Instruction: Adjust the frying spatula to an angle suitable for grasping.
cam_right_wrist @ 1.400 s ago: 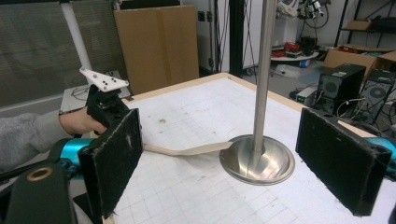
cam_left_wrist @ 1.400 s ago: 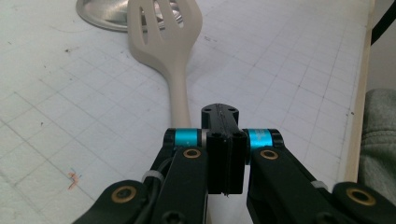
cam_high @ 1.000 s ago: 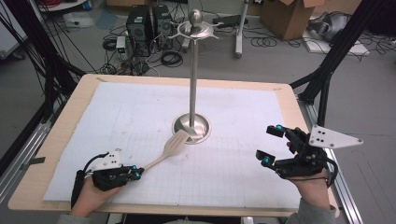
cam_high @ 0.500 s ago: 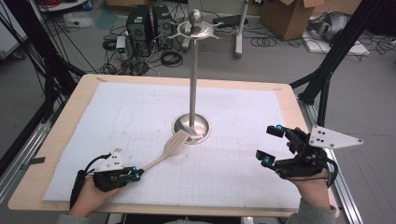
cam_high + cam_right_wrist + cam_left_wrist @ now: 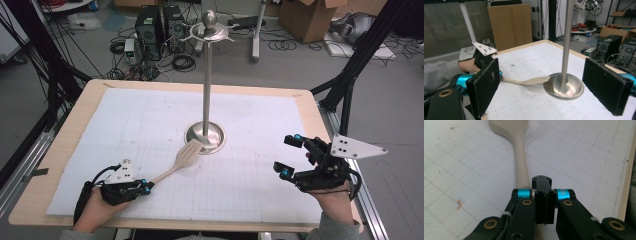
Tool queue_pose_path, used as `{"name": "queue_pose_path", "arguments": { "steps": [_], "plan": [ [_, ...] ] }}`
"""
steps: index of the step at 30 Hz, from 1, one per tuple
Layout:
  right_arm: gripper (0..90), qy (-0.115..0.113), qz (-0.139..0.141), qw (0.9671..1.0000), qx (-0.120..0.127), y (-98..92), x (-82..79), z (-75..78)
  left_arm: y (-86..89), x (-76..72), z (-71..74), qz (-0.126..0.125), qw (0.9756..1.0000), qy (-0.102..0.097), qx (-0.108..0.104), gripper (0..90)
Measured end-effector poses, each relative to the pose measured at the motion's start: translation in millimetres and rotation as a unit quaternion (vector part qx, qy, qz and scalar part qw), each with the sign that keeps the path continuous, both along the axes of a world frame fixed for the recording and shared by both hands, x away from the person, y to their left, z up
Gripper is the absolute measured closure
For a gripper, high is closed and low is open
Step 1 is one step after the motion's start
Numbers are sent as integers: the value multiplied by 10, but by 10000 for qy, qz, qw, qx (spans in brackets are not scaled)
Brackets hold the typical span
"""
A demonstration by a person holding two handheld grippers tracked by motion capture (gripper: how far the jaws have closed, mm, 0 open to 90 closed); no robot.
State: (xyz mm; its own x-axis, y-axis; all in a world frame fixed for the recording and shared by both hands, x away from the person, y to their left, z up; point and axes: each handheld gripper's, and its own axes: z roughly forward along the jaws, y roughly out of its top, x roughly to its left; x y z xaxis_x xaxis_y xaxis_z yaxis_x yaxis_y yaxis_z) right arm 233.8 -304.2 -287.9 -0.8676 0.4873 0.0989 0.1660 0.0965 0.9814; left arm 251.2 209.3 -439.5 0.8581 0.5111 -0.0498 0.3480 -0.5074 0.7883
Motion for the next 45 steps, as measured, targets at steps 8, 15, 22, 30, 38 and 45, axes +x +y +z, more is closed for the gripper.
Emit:
{"name": "queue_pose_path", "arguments": {
  "steps": [8, 15, 22, 30, 38, 45],
  "plan": [
    [137, 70, 12, 10000, -67, 25, 17, -23, -15, -11, -7, -71, 10000, -1, 66, 899],
    [137, 93, 1, 9999, -57, 16, 17, -28, -64, -37, -19, -127, 9996, 91, 236, 899],
    [137, 84, 18, 9999, -71, 31, 34, -43, -57, -56, -16, -116, 9993, 170, 314, 899],
    [137, 161, 16, 9998, -63, 28, 33, -50, -53, -86, -11, -65, 9988, 190, 450, 900],
    [137, 214, 61, 9997, -135, 37, 43, -62, -29, -76, -8, -8, 9987, 34, 505, 899],
    [137, 217, 115, 9996, -128, 43, 36, -52, 30, -32, -19, 238, 9981, -83, 560, 899]
  ]
}}
